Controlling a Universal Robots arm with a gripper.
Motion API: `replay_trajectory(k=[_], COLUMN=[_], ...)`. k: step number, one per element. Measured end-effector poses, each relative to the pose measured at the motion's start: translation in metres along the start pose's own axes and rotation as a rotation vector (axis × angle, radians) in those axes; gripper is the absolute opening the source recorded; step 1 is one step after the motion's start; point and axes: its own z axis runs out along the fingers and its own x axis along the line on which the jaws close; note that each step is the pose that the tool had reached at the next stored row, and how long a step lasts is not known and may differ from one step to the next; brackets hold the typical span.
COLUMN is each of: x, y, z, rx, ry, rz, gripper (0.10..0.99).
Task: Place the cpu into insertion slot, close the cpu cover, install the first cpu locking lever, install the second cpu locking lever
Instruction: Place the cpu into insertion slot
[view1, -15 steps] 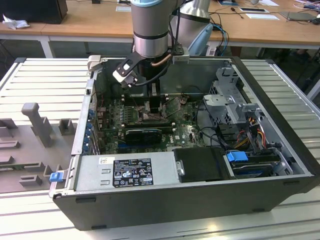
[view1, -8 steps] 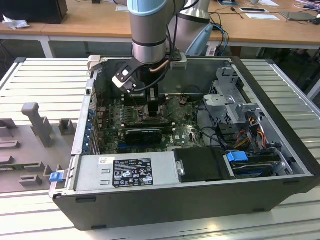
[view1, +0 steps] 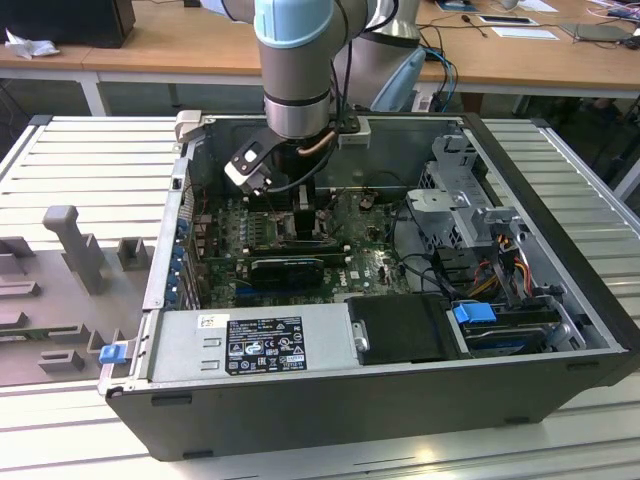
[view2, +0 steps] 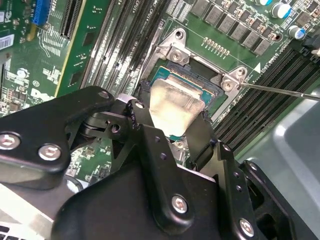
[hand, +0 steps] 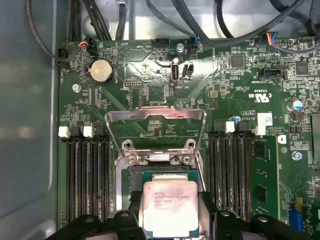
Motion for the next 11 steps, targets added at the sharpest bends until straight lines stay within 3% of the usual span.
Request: replay_trajectory(k=[11], x=[0.0049], y=[-0.0010], z=[0.0057], rx=[0.000], ry=[0.0011], rz=[-0.011], gripper=[0.525])
